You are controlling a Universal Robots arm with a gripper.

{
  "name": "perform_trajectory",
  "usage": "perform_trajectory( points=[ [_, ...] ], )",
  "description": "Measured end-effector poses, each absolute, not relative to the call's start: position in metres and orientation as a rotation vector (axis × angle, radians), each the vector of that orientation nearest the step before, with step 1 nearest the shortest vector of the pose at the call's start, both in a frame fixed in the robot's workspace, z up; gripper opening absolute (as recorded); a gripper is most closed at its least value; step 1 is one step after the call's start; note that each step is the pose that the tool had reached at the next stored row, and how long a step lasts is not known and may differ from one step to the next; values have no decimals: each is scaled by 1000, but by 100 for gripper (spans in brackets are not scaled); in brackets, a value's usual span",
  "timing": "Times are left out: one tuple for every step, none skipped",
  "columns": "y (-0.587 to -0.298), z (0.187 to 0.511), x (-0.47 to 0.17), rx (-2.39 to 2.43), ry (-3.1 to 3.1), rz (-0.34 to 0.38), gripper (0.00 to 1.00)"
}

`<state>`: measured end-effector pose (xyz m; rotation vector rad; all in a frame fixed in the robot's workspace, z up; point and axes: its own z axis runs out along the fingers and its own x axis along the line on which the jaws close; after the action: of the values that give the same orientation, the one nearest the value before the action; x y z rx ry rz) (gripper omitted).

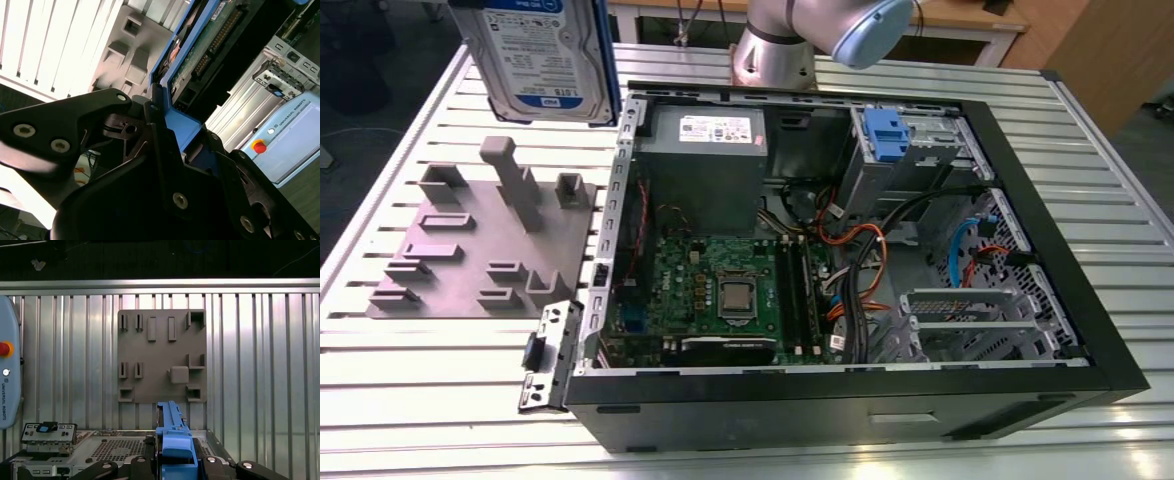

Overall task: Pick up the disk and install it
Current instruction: 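Pick up the disk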

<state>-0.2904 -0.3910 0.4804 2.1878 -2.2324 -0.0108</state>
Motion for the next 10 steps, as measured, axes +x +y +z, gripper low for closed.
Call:
perform_trajectory(
  points=[
    [-391,480,-290,2188,-2232,-11,36],
    [-391,480,-290,2188,-2232,-11,36],
    [-391,480,-290,2188,-2232,-11,36],
    [-391,480,-290,2188,-2232,-11,36],
    [-391,480,-289,2188,-2232,-11,36],
    [-391,480,-289,2188,-2232,-11,36],
    [-391,480,-288,2188,-2232,-11,36],
    [-391,480,-288,2188,-2232,-11,36],
    [-391,480,-287,2188,-2232,-11,36],
    [-391,480,-287,2188,-2232,-11,36]
  ],
)
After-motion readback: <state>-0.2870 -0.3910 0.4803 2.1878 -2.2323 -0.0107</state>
